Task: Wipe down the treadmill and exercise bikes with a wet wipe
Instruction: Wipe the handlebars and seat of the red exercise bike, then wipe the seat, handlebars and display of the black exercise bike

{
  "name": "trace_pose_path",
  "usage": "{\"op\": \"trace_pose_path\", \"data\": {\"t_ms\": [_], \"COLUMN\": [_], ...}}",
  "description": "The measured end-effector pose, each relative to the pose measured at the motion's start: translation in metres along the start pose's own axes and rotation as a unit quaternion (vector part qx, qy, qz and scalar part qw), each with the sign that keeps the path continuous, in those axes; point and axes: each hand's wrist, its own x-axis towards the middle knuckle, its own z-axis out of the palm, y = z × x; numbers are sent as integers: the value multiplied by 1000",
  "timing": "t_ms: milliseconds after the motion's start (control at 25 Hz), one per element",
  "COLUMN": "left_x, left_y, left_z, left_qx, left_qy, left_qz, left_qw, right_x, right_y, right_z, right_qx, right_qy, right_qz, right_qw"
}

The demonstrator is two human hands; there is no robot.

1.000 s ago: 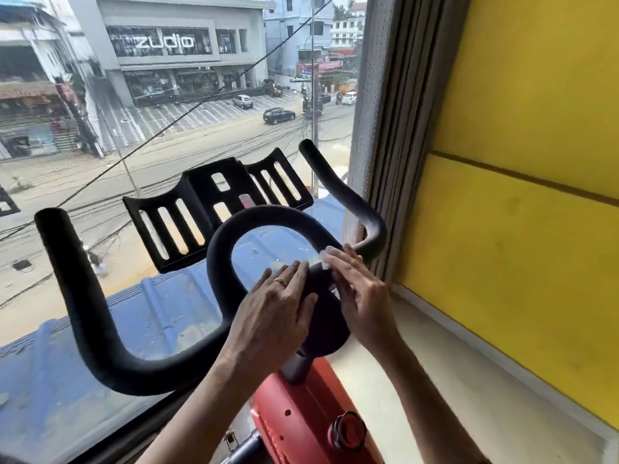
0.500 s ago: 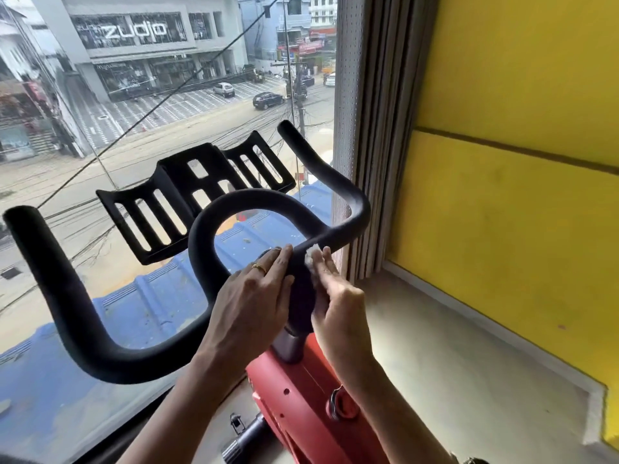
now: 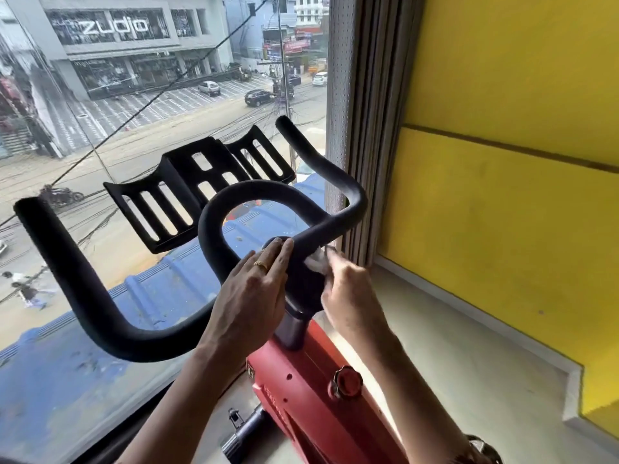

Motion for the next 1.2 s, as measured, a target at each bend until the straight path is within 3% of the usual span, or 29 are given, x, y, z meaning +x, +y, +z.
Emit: {"op": "trace_pose_path", "data": {"t_ms": [160,240,440,560,760,880,960,1000,1120,1200], "left_x": [-1,0,4,3,2,0,-8,-12,-28,-48], "left_y": [-4,-5,-8,-10,-3,10,33,49,122,181], "left_z": [-1,-1,-4,-4,-8,-13,-19,-21,-29,-37], "left_qx": [-6,-36,-101,-107,-95,-175,-312,-397,-606,-669], "left_qy": [-19,-22,-18,-36,-71,-71,-76,-101,-237,-318], "left_qz": [11,16,19,25,-3,-21,-20,-30,-52,-56], "left_qw": [1000,999,995,993,993,982,947,912,757,670], "right_x": [-32,-47,-19,-18,-59,-90,-112,-124,-174,-217], "right_y": [-14,-25,-29,-27,-41,-40,-28,-19,-13,-15], "right_z": [15,-2,5,25,22,1,-23,-39,-93,-126], "right_qx": [-65,-47,8,47,42,47,65,102,280,282], "right_qy": [-44,-57,70,71,98,94,184,244,370,429], "right_qz": [26,7,46,76,31,85,168,216,334,354], "right_qw": [997,997,996,993,994,991,966,940,820,782]}}
